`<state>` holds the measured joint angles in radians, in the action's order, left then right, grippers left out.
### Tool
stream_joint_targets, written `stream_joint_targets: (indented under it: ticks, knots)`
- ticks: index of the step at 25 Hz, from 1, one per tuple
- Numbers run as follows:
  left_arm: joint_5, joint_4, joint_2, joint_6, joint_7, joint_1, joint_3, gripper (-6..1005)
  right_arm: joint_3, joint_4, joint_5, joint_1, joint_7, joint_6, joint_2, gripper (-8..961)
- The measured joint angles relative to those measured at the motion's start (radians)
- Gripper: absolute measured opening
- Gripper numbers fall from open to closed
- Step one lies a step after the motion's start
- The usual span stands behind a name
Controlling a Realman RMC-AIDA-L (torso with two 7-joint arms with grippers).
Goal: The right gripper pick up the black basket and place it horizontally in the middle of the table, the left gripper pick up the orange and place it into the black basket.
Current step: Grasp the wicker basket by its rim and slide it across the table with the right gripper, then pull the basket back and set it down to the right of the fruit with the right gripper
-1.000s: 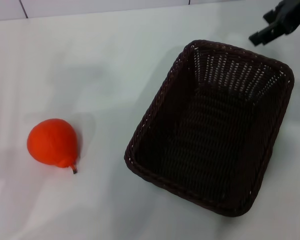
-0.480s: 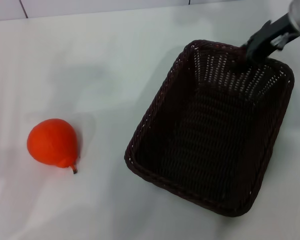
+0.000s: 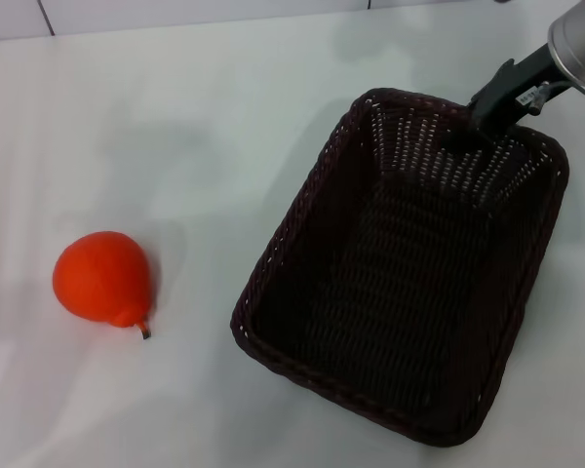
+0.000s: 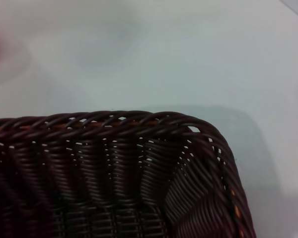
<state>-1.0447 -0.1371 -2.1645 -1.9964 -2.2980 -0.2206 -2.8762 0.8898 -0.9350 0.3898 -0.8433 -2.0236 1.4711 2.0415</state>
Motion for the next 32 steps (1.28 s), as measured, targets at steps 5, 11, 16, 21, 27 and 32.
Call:
stream_joint_targets:
  ticks: [5,11,16,21,27,32]
  knots:
    - [0.000,0.000,0.000,0.010,-0.003,-0.009,0.000,859,-0.061,0.000,0.000,-0.002,-0.062,0.058,-0.025,281]
    - [0.000,0.000,0.000,0.038,-0.006,-0.023,0.000,860,-0.264,0.008,0.095,0.016,-0.114,0.159,-0.076,251]
    - [0.000,-0.002,0.000,0.051,-0.007,-0.032,0.000,860,-0.357,0.097,0.230,0.070,-0.163,0.188,-0.143,222]
    - [0.000,-0.004,0.001,0.075,-0.007,-0.040,0.003,860,-0.435,0.228,0.334,0.114,-0.192,0.147,-0.182,205]
    - [0.000,-0.006,0.002,0.081,-0.008,-0.047,0.005,860,-0.474,0.323,0.443,0.153,-0.192,0.111,-0.185,197]
    - [0.000,-0.011,0.003,0.082,-0.008,-0.048,0.005,860,-0.491,0.389,0.524,0.179,-0.200,0.049,-0.177,199]
